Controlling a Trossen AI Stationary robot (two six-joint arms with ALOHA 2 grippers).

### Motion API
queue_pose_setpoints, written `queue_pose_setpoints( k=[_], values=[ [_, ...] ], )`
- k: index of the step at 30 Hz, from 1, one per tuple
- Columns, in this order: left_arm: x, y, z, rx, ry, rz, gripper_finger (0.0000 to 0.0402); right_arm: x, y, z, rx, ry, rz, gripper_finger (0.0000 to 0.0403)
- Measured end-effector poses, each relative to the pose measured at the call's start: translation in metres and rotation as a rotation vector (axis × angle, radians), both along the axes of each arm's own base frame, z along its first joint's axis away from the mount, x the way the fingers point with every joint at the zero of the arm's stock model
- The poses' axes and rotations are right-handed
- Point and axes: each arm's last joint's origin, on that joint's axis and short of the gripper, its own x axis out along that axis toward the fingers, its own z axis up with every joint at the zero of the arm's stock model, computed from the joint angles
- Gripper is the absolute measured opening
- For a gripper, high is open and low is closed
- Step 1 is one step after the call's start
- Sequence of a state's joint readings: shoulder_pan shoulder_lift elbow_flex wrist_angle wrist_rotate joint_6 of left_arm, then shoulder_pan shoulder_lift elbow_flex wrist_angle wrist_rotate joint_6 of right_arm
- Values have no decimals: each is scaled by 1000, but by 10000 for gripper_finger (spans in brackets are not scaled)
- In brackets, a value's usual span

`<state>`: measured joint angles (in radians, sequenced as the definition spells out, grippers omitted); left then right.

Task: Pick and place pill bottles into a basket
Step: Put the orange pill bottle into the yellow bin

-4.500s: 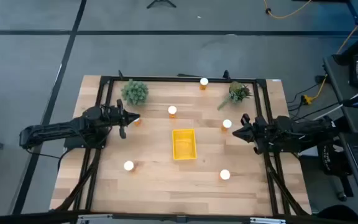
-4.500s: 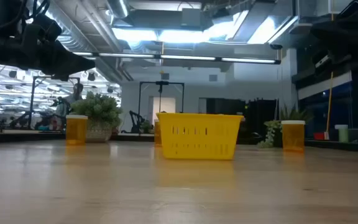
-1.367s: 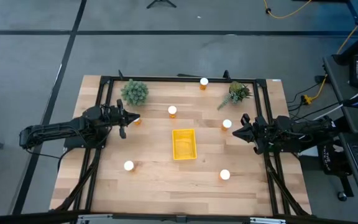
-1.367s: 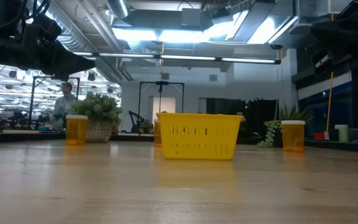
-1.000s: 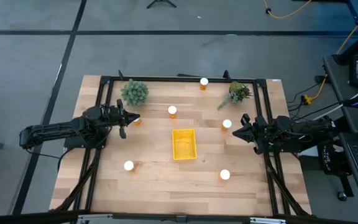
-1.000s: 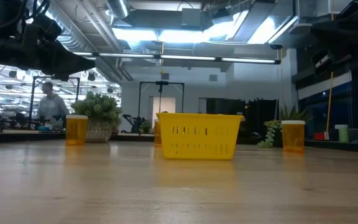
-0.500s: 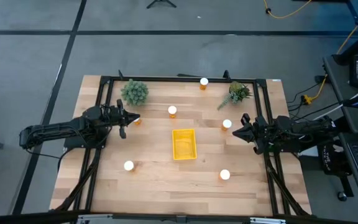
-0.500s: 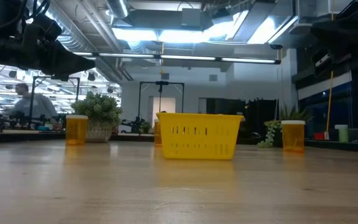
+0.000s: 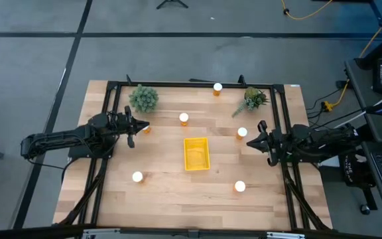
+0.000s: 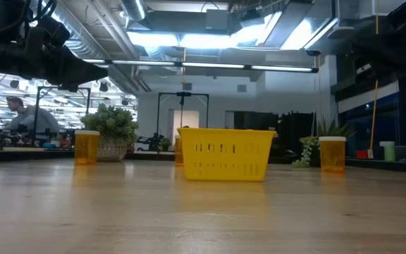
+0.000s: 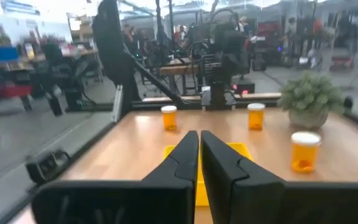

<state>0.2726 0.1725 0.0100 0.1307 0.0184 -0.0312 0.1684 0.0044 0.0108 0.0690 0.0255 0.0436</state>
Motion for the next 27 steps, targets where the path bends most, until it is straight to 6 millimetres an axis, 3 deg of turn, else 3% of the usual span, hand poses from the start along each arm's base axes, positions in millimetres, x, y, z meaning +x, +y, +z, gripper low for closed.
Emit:
queue_pose_setpoints(
  k=[11,19,27],
  values=[
    [0,0,0,0,0,0,10,0,-1,0,-67,-8,-39,23],
    [0,0,0,0,0,0,11,0,-1,0,30,4,-31,23],
    [0,0,0,0,0,0,8,0,-1,0,7,0,-33,23]
  ],
)
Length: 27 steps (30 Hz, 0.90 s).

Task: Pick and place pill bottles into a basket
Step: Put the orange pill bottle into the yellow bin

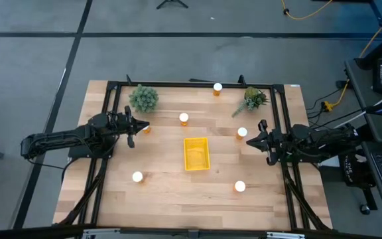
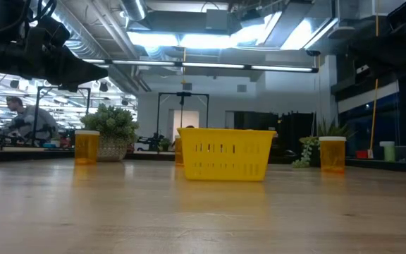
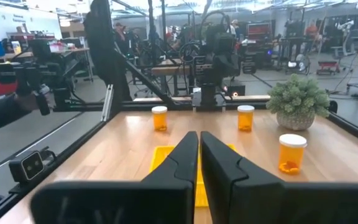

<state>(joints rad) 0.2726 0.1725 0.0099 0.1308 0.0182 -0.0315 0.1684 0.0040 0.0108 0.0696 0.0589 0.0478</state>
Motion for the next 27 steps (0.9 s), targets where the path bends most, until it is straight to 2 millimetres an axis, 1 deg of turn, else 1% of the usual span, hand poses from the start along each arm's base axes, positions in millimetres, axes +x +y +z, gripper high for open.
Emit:
queue_pose_setpoints(
  k=[23,27],
  values=[
    [0,0,0,-9,0,-1,10,0,0,0,3,0,0,23],
    [0,-2,-4,-24,38,-67,8,0,0,0,0,0,0,23]
  ],
)
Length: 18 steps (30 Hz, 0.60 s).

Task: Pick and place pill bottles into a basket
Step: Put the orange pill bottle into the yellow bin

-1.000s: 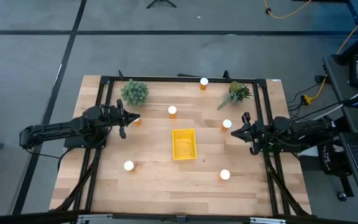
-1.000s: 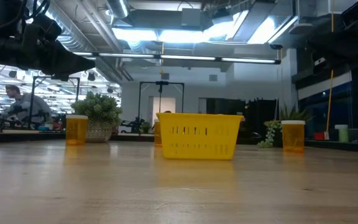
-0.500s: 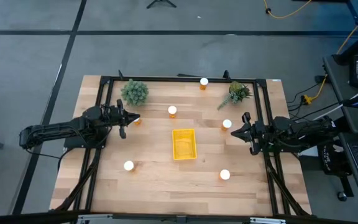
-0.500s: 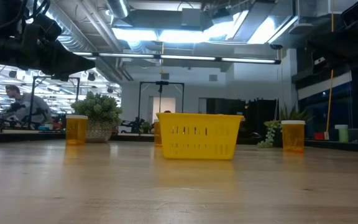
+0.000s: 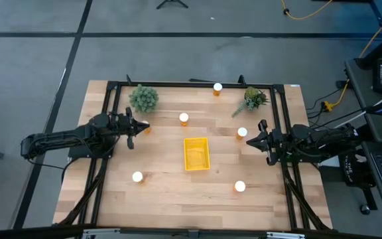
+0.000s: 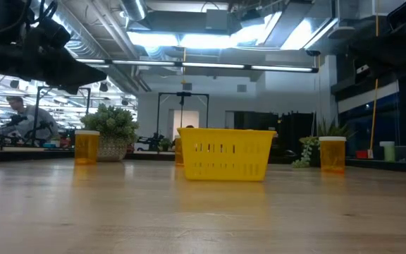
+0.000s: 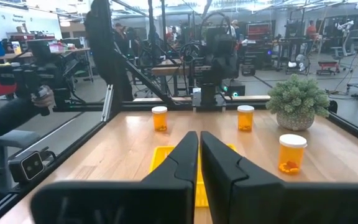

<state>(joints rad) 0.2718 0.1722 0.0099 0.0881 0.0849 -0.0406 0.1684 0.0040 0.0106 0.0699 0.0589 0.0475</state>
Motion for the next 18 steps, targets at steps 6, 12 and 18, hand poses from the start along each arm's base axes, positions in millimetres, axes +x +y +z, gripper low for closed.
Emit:
queue_pose_setpoints(
  k=[6,12,18],
  values=[
    [1,-4,-5,-64,45,-119,4,0,0,0,-1,0,0,23],
    [1,-4,-5,-147,37,-107,8,0,0,0,-7,-1,-1,23],
    [1,-4,-5,-32,51,-117,8,0,0,0,-53,-6,-4,23]
  ],
)
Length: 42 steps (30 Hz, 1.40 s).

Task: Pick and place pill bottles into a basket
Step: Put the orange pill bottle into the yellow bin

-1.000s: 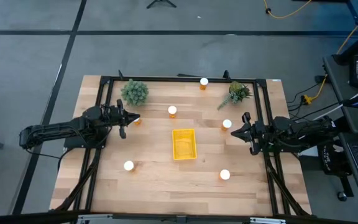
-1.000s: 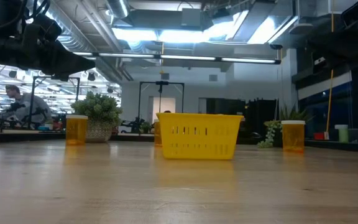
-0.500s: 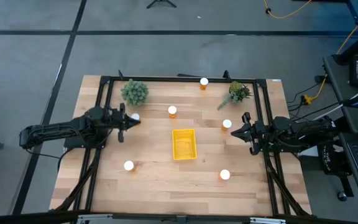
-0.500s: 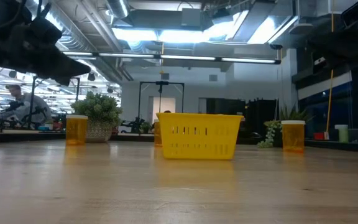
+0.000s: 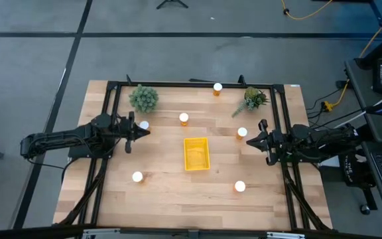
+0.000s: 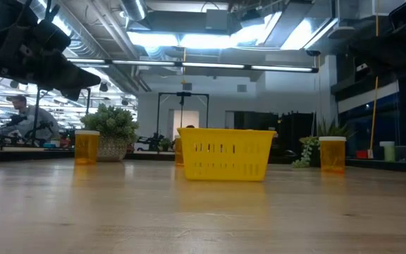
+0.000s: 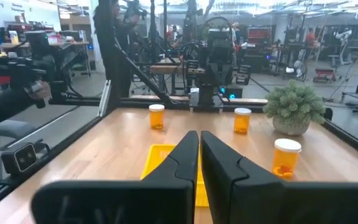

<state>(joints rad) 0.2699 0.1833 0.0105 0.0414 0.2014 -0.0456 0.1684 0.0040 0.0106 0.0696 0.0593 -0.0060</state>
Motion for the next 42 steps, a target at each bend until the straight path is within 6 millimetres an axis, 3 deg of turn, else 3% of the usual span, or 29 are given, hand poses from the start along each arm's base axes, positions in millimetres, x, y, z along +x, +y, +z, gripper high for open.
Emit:
queue_pose_setpoints(
  k=[6,17,21,27,36,42],
  values=[
    [-1,5,-1,-36,3,199,3,0,-3,0,119,6,-111,23],
    [0,7,-1,-74,33,237,2,-2,-6,10,135,-25,-196,23],
    [2,7,10,-128,48,251,3,-2,-8,10,158,-18,-242,23],
    [10,2,31,-74,71,182,3,-1,-8,9,143,-8,-251,23],
    [21,-20,56,-190,226,3,2,-1,-8,9,126,-7,-253,23],
    [20,-34,69,-203,387,66,2,-1,-8,9,125,-7,-253,23]
  ],
)
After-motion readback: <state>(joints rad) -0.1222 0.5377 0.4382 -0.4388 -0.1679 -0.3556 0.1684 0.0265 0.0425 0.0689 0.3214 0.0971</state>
